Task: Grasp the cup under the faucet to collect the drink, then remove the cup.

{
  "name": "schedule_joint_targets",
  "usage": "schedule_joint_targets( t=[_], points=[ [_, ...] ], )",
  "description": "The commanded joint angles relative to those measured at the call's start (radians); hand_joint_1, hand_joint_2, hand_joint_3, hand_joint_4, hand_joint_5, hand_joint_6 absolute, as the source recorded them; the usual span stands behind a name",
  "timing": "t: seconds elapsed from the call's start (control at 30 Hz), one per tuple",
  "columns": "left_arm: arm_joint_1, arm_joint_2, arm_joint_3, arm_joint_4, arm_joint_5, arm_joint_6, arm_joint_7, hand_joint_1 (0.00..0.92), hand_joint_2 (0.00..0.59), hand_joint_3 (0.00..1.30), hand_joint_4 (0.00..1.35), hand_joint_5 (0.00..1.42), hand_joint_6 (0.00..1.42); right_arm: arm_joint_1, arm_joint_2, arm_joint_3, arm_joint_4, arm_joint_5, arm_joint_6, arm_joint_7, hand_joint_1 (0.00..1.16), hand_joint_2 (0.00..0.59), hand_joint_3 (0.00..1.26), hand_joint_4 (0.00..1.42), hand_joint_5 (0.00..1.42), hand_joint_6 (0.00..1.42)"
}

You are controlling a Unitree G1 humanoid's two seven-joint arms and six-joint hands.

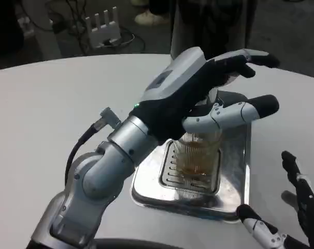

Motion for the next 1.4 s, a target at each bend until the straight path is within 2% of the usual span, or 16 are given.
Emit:
schedule_joint_targets(
  t=[0.03, 0.27, 0.43, 0.53, 0.67, 0.87, 1.0, 1.4],
  points=[
    [0.020, 0.007, -0.013, 0.006, 0.008, 0.007, -0.019, 0.000, 0.121, 0.33, 0.22, 0.30, 0.26, -0.024, 0.014, 0.030, 0.043, -0.006, 0.002, -0.036, 0.78, 0.247, 0.04, 0.02, 0.00, 0.11],
    [0.025, 0.008, -0.010, -0.005, 0.007, 0.011, -0.020, 0.000, 0.122, 0.33, 0.23, 0.31, 0.26, -0.100, 0.035, 0.045, 0.149, 0.035, -0.037, -0.082, 0.78, 0.241, 0.04, 0.02, 0.00, 0.11],
    [0.027, 0.010, -0.011, -0.011, 0.008, 0.012, -0.023, 0.000, 0.122, 0.33, 0.24, 0.32, 0.27, -0.147, 0.042, 0.054, 0.195, 0.023, -0.061, -0.121, 0.79, 0.229, 0.04, 0.03, 0.01, 0.11],
    [0.027, 0.011, -0.010, -0.013, 0.009, 0.015, -0.023, 0.000, 0.122, 0.33, 0.24, 0.32, 0.28, -0.170, 0.052, 0.063, 0.217, 0.010, -0.078, -0.158, 0.80, 0.206, 0.04, 0.03, 0.02, 0.13],
    [0.027, 0.013, -0.010, -0.013, 0.010, 0.018, -0.024, 0.000, 0.122, 0.33, 0.25, 0.32, 0.28, -0.201, 0.085, 0.093, 0.274, -0.030, -0.124, -0.253, 0.82, 0.193, 0.05, 0.05, 0.05, 0.14],
    [0.023, 0.017, -0.010, -0.014, 0.010, 0.021, -0.028, 0.000, 0.122, 0.33, 0.25, 0.32, 0.28, -0.268, 0.084, 0.126, 0.350, -0.056, -0.116, -0.319, 0.83, 0.175, 0.07, 0.09, 0.08, 0.16],
    [0.023, 0.022, -0.010, -0.009, 0.011, 0.017, -0.031, 0.000, 0.122, 0.33, 0.25, 0.33, 0.28, -0.313, 0.092, 0.126, 0.386, -0.056, -0.100, -0.355, 0.83, 0.175, 0.07, 0.09, 0.09, 0.16],
    [0.013, 0.043, -0.001, 0.000, 0.005, 0.008, -0.035, 0.000, 0.122, 0.33, 0.25, 0.33, 0.28, -0.431, 0.095, 0.176, 0.489, -0.081, -0.097, -0.426, 0.83, 0.174, 0.07, 0.10, 0.11, 0.17]
  ],
)
